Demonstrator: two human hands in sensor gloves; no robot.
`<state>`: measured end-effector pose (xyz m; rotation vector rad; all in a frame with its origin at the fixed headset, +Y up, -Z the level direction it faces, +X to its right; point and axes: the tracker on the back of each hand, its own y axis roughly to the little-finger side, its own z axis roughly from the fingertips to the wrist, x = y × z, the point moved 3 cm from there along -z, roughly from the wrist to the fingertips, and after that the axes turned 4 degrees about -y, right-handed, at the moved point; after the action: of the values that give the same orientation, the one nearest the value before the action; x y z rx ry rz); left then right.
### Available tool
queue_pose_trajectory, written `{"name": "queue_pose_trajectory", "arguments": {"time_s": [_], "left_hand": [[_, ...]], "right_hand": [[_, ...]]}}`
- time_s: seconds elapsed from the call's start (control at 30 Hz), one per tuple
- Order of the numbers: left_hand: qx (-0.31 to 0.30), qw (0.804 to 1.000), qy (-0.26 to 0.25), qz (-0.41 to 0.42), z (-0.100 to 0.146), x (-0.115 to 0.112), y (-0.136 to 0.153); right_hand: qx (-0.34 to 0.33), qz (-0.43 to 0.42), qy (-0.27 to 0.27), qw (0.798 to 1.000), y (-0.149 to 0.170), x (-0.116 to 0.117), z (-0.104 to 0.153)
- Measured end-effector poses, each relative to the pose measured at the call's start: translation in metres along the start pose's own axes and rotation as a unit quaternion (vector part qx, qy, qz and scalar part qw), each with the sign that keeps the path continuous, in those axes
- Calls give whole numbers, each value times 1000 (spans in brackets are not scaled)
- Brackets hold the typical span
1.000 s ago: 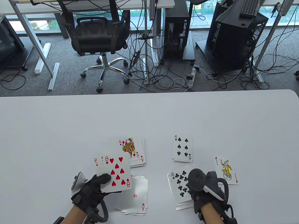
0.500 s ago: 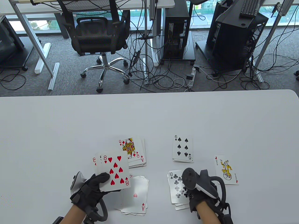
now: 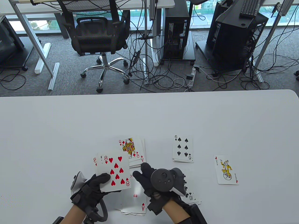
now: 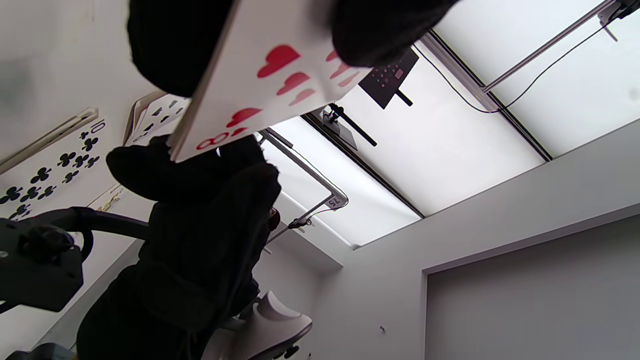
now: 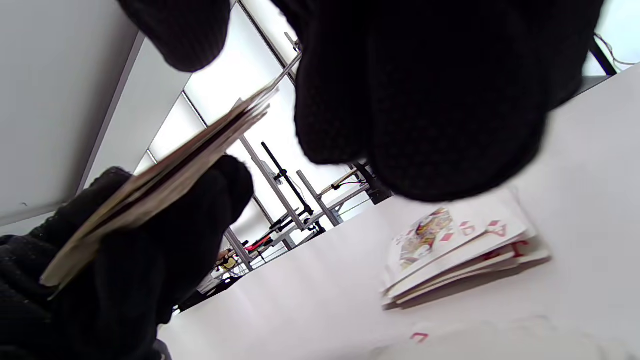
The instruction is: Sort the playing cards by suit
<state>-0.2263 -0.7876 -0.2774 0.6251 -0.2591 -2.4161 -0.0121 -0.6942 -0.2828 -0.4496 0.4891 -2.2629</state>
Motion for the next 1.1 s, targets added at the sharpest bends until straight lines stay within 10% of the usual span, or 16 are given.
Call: {"name": "queue_pose_trajectory", "arguments": {"time_s": [0.23, 1.1], "left_hand": [[-4, 1000, 7, -3, 0, -1, -1], [-33, 999, -3, 9, 0, 8, -10]], "right_hand": [[6, -25, 25, 999, -9, 26, -8], [127, -151, 111, 974, 67, -12, 34]]}}
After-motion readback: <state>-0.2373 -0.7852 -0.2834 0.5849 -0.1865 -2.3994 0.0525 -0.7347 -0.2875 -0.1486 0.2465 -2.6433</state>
